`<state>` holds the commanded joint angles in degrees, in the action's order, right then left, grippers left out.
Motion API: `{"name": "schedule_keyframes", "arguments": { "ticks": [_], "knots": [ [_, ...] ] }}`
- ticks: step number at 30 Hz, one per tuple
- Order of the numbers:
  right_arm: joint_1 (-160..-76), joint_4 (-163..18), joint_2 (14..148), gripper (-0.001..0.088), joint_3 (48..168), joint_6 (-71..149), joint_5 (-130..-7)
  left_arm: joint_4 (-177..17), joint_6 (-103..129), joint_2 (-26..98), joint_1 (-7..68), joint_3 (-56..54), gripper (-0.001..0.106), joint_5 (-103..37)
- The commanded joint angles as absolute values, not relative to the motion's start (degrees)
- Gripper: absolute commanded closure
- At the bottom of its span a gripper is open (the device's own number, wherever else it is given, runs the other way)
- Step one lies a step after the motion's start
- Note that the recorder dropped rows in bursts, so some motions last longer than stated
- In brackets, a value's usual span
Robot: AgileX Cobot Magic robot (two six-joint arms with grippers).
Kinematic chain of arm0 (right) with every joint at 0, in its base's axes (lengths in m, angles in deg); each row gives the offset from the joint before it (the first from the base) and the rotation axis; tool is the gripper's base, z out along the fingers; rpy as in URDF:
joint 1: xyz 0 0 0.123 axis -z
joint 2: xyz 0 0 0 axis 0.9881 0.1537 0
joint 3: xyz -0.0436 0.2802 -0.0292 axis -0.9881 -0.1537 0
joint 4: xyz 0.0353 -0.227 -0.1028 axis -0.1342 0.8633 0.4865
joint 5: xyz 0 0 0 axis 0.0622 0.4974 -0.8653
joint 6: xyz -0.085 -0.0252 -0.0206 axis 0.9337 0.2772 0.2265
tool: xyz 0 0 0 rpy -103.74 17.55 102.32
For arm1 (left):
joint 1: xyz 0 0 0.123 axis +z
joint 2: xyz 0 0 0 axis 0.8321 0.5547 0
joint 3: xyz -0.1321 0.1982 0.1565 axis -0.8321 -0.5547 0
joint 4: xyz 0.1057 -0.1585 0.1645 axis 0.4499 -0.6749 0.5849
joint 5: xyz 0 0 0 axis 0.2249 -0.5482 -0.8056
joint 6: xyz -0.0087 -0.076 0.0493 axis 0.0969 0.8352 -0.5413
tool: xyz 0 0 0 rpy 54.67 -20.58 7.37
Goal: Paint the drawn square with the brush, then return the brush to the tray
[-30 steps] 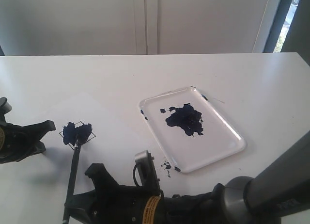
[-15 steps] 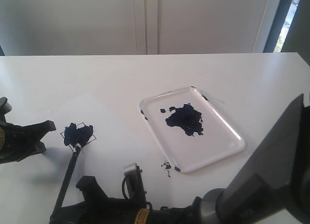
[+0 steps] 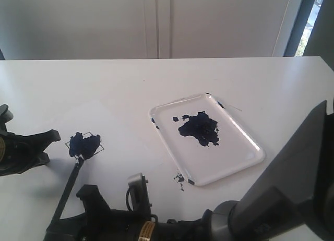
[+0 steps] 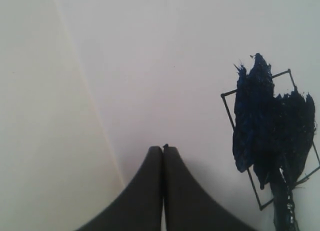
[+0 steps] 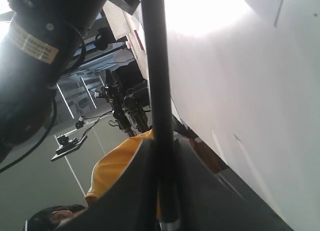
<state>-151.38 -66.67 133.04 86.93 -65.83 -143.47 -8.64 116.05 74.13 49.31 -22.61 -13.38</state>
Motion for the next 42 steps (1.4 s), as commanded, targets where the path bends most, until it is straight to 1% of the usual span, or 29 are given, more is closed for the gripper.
{"name": "schedule_keyframes", "arguments": {
  "ticks": [6,11,29,37,42],
  "knots": [
    [-151.28,-70.77,133.04,0.0868,84.30,-64.96,-143.46,-8.49,116.05,74.13,49.31,-22.61,0.105,-13.38],
    [-149.58,-71.27,133.04,0.0868,82.43,-62.70,-143.87,-7.83,116.05,74.13,49.31,-22.61,0.105,-13.38],
    [-142.37,-72.06,133.04,0.0868,82.44,-61.64,-147.01,-7.43,116.27,74.13,49.31,-22.61,0.105,-13.23],
    [-141.09,-72.54,133.04,0.0868,85.17,-58.18,-147.01,-5.84,117.66,74.13,49.31,-23.09,0.105,-13.38],
    [-140.95,-72.39,133.04,0.0868,88.98,-56.06,-141.79,-5.73,117.66,74.13,49.31,-23.17,0.105,-13.25]
  ]
}}
